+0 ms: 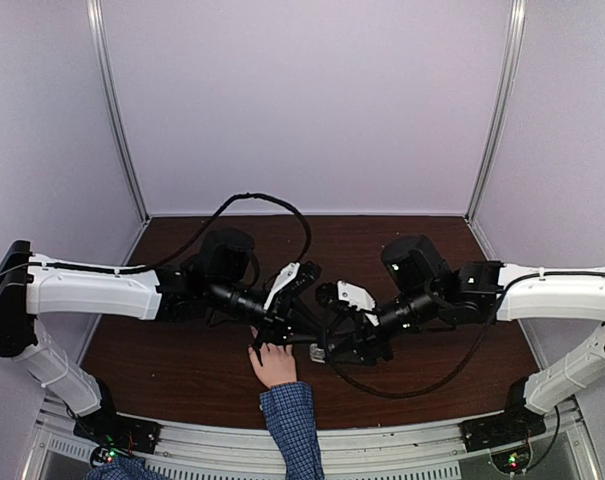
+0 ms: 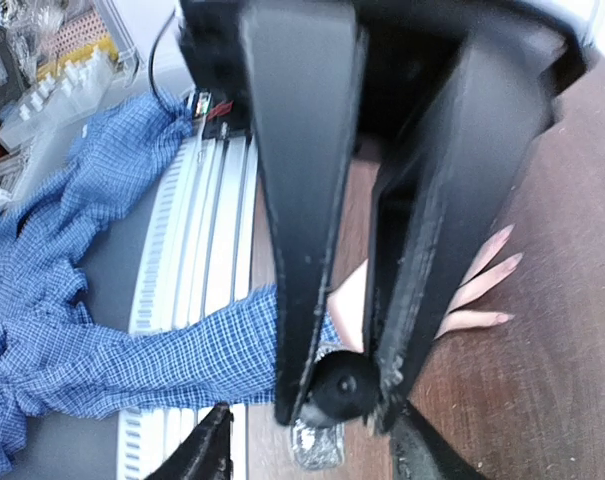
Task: Paint the nails
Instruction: Pass from the right arm to the left, then pass from the left arm to the right, then unscrew the cap of the nail polish bottle.
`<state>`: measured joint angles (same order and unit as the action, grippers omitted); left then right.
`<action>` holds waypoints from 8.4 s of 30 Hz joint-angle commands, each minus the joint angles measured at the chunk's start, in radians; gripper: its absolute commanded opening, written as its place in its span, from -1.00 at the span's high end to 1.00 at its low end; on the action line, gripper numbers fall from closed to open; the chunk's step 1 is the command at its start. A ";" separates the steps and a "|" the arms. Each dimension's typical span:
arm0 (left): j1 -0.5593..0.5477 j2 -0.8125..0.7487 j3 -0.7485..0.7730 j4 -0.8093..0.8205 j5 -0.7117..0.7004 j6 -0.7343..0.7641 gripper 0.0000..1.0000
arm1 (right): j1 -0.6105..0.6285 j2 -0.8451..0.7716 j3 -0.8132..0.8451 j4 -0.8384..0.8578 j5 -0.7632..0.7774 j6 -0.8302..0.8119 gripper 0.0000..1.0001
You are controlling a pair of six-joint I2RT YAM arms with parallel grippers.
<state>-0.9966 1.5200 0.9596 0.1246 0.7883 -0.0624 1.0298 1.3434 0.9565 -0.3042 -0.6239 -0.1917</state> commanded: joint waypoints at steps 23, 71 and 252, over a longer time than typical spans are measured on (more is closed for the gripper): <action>0.052 -0.225 -0.001 0.246 -0.147 -0.146 1.00 | -0.022 -0.119 -0.061 0.422 0.029 0.106 -1.00; 0.053 -0.265 -0.070 0.277 -0.181 -0.138 1.00 | -0.097 0.008 0.030 0.501 -0.192 0.234 0.64; 0.129 -0.165 0.088 0.204 -0.294 -0.202 1.00 | -0.154 0.021 0.142 0.294 0.109 0.171 1.00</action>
<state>-0.8650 1.3651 1.0016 0.3923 0.7433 -0.2501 0.8841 1.3731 1.1198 -0.0139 -0.7639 0.0093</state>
